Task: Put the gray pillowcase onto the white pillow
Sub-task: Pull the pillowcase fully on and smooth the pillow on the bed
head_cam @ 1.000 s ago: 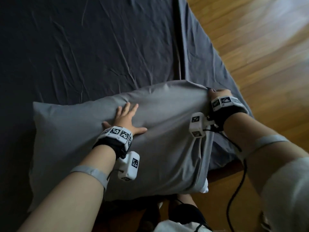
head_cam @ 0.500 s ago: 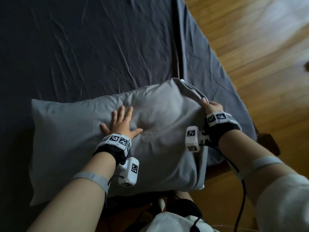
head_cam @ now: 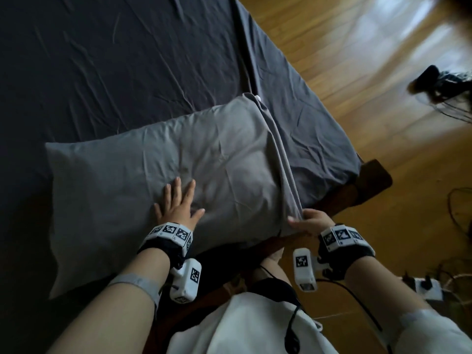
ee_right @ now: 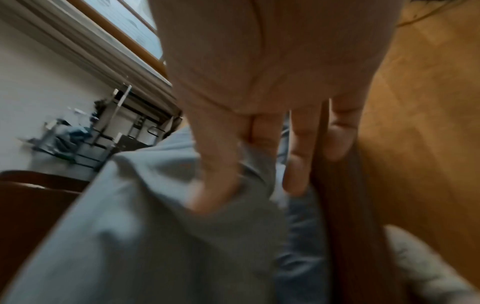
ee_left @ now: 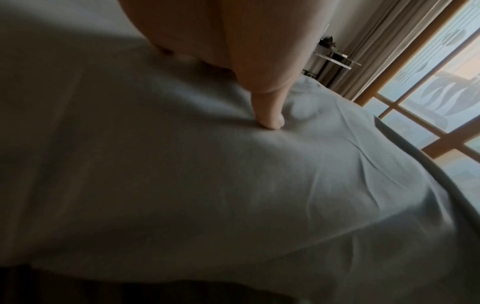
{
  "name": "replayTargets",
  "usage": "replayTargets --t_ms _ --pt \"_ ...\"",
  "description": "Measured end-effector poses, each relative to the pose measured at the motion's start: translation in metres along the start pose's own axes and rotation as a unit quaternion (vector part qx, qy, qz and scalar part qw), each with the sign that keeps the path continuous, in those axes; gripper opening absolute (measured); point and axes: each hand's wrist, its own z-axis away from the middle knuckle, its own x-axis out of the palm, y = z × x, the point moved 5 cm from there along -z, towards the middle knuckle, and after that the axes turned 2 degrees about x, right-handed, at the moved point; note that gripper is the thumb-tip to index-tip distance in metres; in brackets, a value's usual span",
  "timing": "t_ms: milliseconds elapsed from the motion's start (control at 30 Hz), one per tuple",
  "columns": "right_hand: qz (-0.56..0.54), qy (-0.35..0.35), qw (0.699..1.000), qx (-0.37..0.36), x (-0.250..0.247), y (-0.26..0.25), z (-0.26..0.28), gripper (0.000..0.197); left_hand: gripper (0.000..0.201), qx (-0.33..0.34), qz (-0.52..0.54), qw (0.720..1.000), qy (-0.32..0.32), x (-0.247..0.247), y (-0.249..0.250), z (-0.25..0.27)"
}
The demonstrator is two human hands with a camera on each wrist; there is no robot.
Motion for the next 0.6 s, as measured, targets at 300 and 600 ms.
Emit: replayTargets --t_ms 300,600 --pt "-0.034 0.164 0.986 0.01 -0.019 0.039 -0.011 0.029 0.09 0.025 -0.011 0.999 0.022 0.003 -0.029 0.01" --pt "-0.313 0.042 0.947 0.052 0.062 0.041 -0.013 0.027 0.054 -0.327 0.391 0.852 -0.117 0.107 -0.117 0.061"
